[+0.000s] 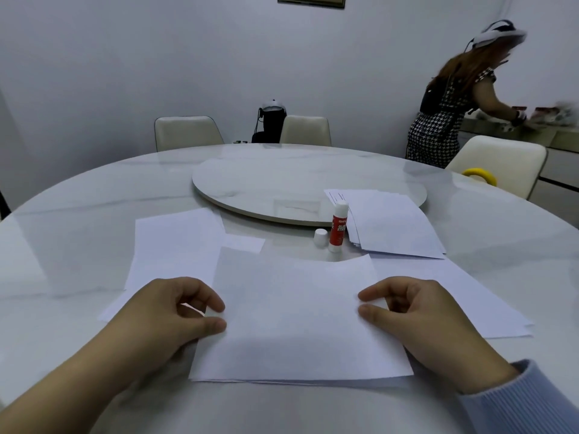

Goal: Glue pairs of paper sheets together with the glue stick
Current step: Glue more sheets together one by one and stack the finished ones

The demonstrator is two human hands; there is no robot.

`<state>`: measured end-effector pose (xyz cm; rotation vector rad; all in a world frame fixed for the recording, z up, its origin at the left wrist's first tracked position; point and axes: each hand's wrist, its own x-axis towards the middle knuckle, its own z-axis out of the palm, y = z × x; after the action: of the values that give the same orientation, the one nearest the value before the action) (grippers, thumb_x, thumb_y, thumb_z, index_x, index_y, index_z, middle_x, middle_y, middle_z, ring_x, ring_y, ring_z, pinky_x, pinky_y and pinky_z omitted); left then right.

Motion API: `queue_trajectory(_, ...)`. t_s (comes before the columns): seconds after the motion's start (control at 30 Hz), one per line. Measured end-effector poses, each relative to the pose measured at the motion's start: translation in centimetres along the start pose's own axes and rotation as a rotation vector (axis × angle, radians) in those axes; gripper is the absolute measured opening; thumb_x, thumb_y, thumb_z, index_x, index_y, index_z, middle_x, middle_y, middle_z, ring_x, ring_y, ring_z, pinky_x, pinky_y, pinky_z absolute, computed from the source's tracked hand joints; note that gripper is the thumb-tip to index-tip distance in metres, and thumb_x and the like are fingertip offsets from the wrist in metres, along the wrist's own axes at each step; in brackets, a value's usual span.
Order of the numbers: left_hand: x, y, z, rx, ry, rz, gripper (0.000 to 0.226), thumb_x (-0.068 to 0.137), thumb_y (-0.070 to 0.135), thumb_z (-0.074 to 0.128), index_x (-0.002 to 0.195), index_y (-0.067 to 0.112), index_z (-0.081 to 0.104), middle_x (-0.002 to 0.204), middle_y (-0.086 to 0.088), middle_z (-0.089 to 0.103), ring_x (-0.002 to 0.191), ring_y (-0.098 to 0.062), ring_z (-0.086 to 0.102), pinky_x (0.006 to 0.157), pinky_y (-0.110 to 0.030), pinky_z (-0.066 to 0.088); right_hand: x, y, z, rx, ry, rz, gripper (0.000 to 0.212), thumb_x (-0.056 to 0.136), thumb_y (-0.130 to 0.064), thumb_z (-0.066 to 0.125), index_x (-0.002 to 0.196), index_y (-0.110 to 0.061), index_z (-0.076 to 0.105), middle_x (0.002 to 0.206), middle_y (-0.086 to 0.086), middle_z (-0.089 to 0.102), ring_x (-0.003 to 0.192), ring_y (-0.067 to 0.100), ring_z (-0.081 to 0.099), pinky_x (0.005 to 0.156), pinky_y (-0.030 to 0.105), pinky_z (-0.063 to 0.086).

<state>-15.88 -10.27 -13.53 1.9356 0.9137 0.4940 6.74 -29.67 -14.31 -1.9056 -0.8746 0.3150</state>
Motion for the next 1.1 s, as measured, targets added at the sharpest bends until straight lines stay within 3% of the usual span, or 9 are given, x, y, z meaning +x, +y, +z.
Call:
queue_trajectory(0.23, -0.26, -0.18, 0.07, 0.073, 0.003, 0.067, 0.023, 0.069, 0.019, 0.082, 0.070, 0.038, 0.069, 0.050, 0.005, 0.052, 0.042, -0.009, 0.041, 0.042, -0.011, 0.034, -0.09, 0.22, -0.15, -0.074, -0.018, -0.015, 0.009, 0.075, -0.024, 0.080, 0.073, -0.031, 0.074, 0.045, -0.016, 0.044, 0.046, 0.000, 0.043, 0.047, 0.008, 0.036)
queue_trajectory(0.37, -0.36, -0.15, 0.27, 0.100, 0.015, 0.082, 0.024, 0.069, 0.022, 0.082, 0.073, 0.040, 0.068, 0.050, 0.005, 0.052, 0.042, -0.004, 0.042, 0.050, -0.020, 0.035, -0.02, 0.34, -0.17, -0.074, -0.019, -0.009, 0.009, 0.076, -0.025, 0.079, 0.073, -0.031, 0.073, 0.046, -0.016, 0.044, 0.045, -0.001, 0.043, 0.046, 0.008, 0.035)
queue_trajectory(0.53, -0.45, -0.09, 0.38, 0.119, 0.016, 0.085, 0.025, 0.069, 0.023, 0.082, 0.073, 0.043, 0.067, 0.053, 0.005, 0.055, 0.046, -0.003, 0.046, 0.054, -0.021, 0.038, -0.01, 0.47, -0.23, -0.082, -0.014, -0.018, 0.010, 0.077, -0.024, 0.079, 0.073, -0.031, 0.073, 0.046, -0.015, 0.043, 0.045, 0.001, 0.042, 0.045, 0.008, 0.034)
queue_trajectory(1.1, -0.21, -0.45, 0.38, 0.173, -0.001, 0.127, 0.028, 0.070, 0.023, 0.081, 0.076, 0.045, 0.065, 0.054, 0.008, 0.055, 0.048, -0.003, 0.047, 0.055, -0.019, 0.038, 0.01, 0.53, -0.11, -0.082, -0.007, -0.014, 0.010, 0.076, -0.023, 0.079, 0.072, -0.030, 0.073, 0.047, -0.013, 0.039, 0.044, 0.002, 0.039, 0.045, 0.009, 0.033)
